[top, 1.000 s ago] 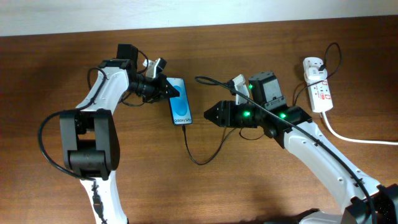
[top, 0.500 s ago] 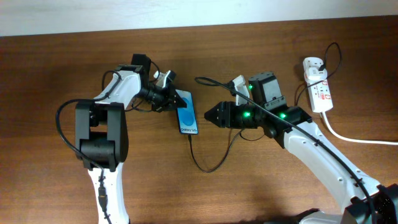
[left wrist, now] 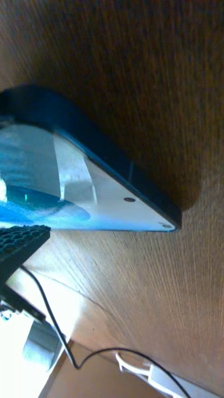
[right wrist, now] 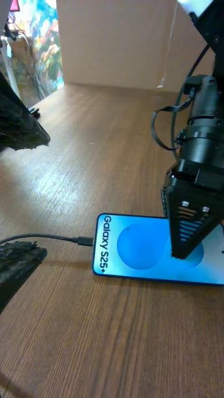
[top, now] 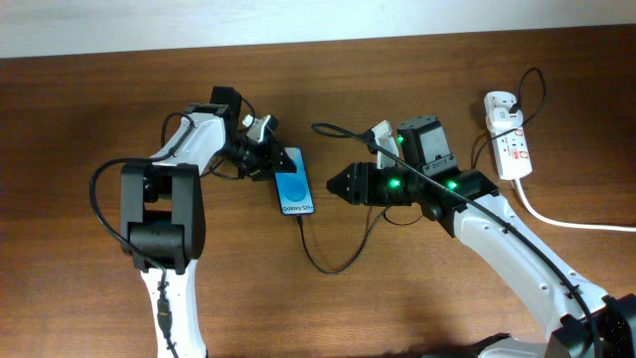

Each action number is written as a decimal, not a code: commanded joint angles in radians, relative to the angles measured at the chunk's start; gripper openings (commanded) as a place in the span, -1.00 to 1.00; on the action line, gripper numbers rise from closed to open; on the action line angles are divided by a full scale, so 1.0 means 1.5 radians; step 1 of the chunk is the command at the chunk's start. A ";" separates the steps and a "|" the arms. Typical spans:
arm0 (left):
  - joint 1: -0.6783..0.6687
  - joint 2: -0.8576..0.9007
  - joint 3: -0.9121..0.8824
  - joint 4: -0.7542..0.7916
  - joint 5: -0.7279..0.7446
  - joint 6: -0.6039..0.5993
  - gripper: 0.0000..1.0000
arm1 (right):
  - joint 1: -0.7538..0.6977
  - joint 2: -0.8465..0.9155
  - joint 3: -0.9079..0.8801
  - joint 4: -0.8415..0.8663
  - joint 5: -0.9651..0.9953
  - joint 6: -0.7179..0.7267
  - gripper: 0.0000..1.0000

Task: Plug charger to phone and switch on socket
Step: 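Lower the connected phone flat onto the table with the left gripper and release, then move the right gripper to the power strip's orange switch, then press the orange switch beside the charger with the right gripper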

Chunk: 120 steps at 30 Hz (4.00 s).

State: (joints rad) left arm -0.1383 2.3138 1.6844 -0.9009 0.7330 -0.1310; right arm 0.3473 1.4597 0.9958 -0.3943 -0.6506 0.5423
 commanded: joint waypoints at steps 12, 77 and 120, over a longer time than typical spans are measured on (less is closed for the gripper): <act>0.001 0.003 0.016 -0.054 -0.278 -0.063 -0.04 | -0.001 0.001 0.009 -0.007 0.008 -0.023 0.08; 0.001 -0.310 0.134 -0.134 -0.385 -0.067 0.98 | -0.643 0.334 0.178 0.117 0.100 -0.111 -0.92; 0.001 -0.310 0.134 -0.134 -0.385 -0.067 0.98 | -0.554 0.449 0.178 0.227 0.127 -0.077 -0.92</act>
State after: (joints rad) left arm -0.1429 1.8515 1.8832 -1.1007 0.1661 -0.2317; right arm -0.5114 2.0850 1.2568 -0.0433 -0.4274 0.4198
